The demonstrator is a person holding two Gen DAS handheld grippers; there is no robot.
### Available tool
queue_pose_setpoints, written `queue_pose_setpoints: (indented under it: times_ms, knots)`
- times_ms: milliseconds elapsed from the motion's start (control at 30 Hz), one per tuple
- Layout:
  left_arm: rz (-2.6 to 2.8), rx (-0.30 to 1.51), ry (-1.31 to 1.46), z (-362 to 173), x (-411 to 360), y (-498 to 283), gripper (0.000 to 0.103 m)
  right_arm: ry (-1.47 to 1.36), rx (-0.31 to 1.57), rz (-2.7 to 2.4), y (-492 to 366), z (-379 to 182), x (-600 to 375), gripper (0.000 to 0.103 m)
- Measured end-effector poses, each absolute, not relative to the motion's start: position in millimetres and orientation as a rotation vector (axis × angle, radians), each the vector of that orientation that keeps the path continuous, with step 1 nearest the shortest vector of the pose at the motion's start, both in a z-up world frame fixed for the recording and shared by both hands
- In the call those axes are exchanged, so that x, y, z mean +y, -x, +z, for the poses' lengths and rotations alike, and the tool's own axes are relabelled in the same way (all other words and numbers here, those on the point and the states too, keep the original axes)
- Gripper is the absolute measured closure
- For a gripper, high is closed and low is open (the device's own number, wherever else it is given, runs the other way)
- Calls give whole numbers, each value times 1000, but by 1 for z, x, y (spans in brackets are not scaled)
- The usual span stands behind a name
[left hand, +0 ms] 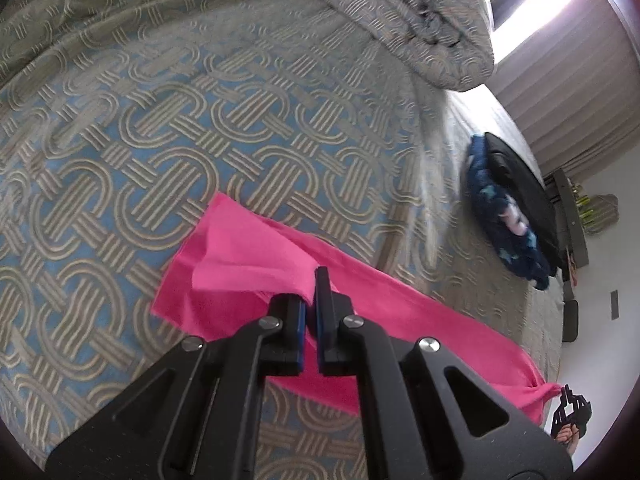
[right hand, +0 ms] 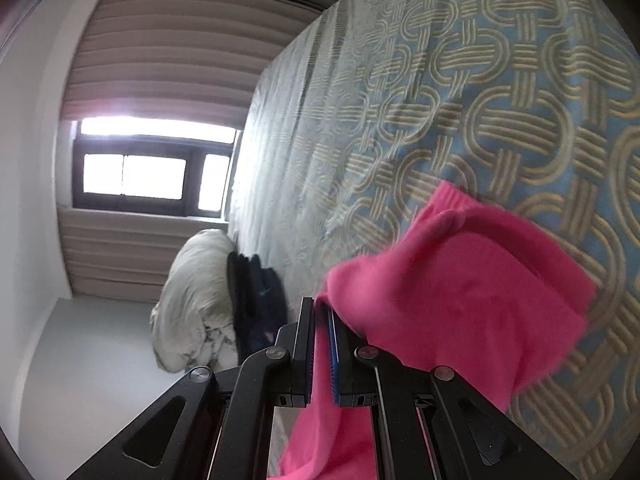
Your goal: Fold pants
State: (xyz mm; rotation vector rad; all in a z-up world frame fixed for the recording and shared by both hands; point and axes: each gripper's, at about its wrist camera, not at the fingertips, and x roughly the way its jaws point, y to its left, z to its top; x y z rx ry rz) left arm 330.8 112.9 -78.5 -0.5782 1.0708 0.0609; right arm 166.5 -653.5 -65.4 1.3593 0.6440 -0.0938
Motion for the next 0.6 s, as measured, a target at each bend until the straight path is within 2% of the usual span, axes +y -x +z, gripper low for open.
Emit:
queue_pose_setpoints:
  times_ms: [200,333,367,467,600]
  knots:
    - [87,1090,627,-98,119,-344,95,-1339,698,-131,-181,-91,-660,97]
    - [94,1069,636,-91,130,-336,74,-1283,714,-67,-176,-89,-644,95]
    - [88,1050,641,-85,134,-330,72,-1240,727,-45,-176,-82,-635,95]
    - [70,1029,622,-70,139,-316,72,-1165,771,30,-182,-66,-607,94]
    - [13,1008,553,-52,135,-297,72,-1048,831,149,-194,-42,-556,87]
